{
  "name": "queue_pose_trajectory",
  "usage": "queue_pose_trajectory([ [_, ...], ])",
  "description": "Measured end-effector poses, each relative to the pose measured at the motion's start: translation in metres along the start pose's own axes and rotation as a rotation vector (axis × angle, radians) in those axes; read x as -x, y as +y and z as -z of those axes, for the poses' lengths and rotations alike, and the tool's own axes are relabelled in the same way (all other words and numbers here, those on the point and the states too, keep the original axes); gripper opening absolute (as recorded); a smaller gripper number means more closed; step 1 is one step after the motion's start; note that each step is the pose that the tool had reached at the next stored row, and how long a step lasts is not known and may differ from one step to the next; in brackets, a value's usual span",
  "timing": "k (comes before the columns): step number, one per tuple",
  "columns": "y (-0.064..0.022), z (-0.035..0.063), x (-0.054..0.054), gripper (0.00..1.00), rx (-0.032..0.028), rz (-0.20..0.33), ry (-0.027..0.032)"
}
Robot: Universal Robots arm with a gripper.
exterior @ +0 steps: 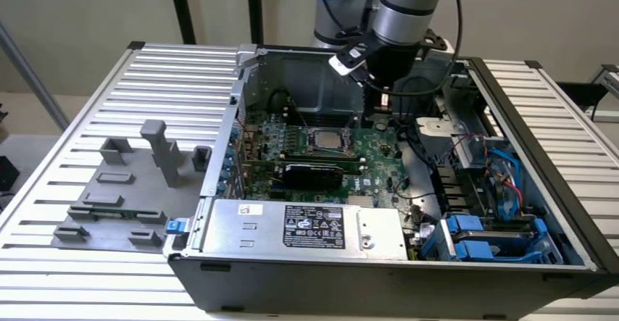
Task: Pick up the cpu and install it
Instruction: 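Close the cpu cover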
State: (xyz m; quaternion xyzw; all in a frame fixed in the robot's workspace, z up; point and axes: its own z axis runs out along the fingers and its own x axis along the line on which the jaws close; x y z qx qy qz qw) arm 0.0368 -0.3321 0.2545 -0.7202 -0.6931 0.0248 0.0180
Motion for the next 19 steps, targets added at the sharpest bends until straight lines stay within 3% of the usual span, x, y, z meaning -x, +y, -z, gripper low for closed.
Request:
queue_pose_trajectory([
  [10,-0.0374,-0.0051,0.001,0.11,-0.0454,0.0,-0.0019],
  [19,-0.0697,-0.014,0.003,0.11,-0.0735,0.001,-0.0029],
])
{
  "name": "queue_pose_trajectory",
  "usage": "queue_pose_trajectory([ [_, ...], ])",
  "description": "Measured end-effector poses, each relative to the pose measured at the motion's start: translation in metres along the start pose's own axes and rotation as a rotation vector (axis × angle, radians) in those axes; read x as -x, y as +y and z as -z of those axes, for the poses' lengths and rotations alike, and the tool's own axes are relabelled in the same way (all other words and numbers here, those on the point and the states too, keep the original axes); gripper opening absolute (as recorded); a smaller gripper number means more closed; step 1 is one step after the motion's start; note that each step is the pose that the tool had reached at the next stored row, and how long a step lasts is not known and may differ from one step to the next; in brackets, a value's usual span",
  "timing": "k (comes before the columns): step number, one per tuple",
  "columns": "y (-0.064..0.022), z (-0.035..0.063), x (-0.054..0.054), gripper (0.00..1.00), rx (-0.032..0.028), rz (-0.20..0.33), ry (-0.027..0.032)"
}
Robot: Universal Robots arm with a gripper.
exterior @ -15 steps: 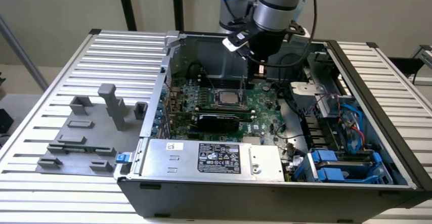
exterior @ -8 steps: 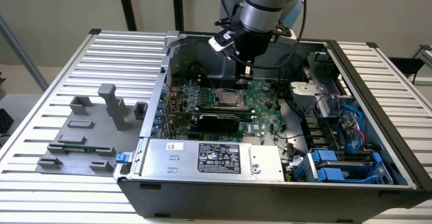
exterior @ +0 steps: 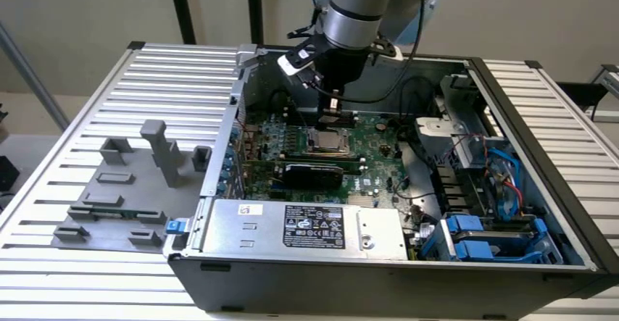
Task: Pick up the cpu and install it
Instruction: 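Close the cpu cover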
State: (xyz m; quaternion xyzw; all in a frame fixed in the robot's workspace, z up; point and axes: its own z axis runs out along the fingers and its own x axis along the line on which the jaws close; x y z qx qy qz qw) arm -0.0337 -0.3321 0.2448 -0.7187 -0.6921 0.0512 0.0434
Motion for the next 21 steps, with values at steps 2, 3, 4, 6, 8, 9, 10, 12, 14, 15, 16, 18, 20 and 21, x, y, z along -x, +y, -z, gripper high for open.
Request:
queue_pose_trajectory([
  [2,-0.0071,-0.0027,0.0,0.11,-0.0056,0.0,-0.0002],
  [3,-0.0101,-0.0039,0.0,0.11,-0.0079,0.0,-0.0004],
  [4,-0.0118,-0.005,0.0,0.11,-0.0099,0.001,-0.0004],
  [6,-0.0118,-0.0071,0.0,0.11,-0.0147,0.002,-0.0008],
  [8,-0.0114,-0.0088,0.0,0.11,-0.0258,0.003,-0.0013],
  [9,-0.0108,-0.0096,0.0,0.11,-0.0327,0.003,-0.0015],
  [10,-0.0089,-0.0102,0.0,0.11,-0.0397,0.003,-0.0019],
  [12,-0.0026,-0.0112,0.0,0.11,-0.0502,0.003,-0.0023],
  [14,0.0023,-0.0133,0.0,0.11,-0.0551,0.003,-0.0025],
  [15,0.0027,-0.0153,0.001,0.11,-0.0554,0.003,-0.0025],
  [16,0.0029,-0.017,0.001,0.11,-0.0555,0.003,-0.0024],
  [18,0.0033,-0.0206,0.001,0.11,-0.0556,0.003,-0.0025],
  [20,0.0036,-0.0242,0.001,0.11,-0.0557,0.003,-0.0025],
  [21,0.0035,-0.026,0.001,0.11,-0.0561,0.003,-0.0024],
])
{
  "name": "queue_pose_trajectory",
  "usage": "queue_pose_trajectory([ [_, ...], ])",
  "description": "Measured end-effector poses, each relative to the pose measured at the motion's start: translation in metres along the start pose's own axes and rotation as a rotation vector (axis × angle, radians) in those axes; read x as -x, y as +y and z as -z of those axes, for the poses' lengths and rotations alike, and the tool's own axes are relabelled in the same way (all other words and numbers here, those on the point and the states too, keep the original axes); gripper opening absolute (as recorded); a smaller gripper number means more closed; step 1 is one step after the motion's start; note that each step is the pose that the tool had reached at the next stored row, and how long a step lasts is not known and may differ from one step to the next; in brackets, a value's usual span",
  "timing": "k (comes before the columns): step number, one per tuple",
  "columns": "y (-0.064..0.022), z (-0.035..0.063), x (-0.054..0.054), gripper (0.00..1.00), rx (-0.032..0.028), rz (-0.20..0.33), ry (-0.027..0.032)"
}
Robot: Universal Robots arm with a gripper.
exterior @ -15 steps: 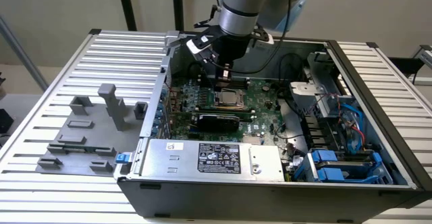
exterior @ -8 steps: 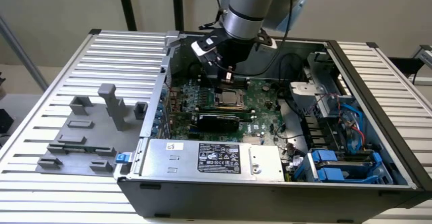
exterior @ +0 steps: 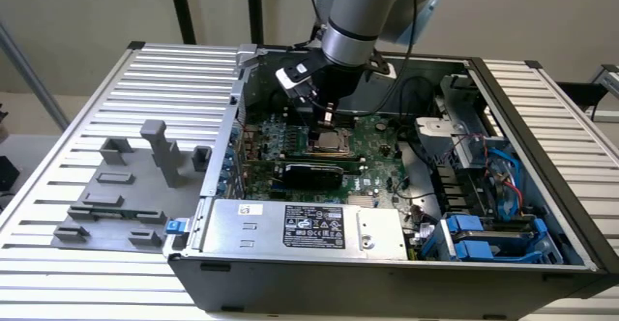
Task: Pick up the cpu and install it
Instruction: 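Close the cpu cover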
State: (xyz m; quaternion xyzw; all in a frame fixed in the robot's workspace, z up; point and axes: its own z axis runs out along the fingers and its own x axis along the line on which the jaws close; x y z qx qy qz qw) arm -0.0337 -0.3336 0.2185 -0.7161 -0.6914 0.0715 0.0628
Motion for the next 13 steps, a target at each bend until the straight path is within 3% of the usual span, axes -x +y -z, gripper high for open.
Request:
queue_pose_trajectory([
  [7,-0.0028,-0.0105,0.0,0.11,-0.0068,0.0,-0.0003],
  [13,-0.0023,-0.0158,-0.001,0.11,-0.0085,0.0,-0.0004],
])
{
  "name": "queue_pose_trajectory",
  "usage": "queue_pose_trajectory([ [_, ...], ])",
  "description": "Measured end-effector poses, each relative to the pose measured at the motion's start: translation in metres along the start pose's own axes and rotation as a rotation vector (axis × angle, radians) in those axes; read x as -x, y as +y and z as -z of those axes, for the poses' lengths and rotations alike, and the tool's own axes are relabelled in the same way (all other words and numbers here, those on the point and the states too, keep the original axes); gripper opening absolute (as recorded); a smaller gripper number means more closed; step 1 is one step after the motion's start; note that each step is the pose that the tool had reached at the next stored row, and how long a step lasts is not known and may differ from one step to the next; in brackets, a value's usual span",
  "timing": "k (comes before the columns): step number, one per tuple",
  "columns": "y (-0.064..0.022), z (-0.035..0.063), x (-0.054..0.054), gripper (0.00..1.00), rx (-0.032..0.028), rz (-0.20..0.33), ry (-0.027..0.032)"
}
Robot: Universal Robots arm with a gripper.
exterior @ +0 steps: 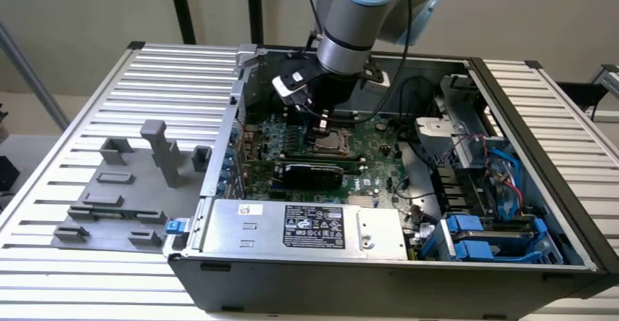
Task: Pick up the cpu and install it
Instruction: 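Close the cpu cover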
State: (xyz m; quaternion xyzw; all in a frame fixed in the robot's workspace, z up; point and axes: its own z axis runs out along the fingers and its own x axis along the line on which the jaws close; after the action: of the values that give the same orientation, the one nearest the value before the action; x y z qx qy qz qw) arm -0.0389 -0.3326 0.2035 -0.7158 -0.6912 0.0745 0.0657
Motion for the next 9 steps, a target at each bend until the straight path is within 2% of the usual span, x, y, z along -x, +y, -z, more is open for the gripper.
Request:
queue_pose_trajectory([
  [9,-0.0001,-0.0025,-0.0005,0.11,-0.0002,0.0,0.0009],
])
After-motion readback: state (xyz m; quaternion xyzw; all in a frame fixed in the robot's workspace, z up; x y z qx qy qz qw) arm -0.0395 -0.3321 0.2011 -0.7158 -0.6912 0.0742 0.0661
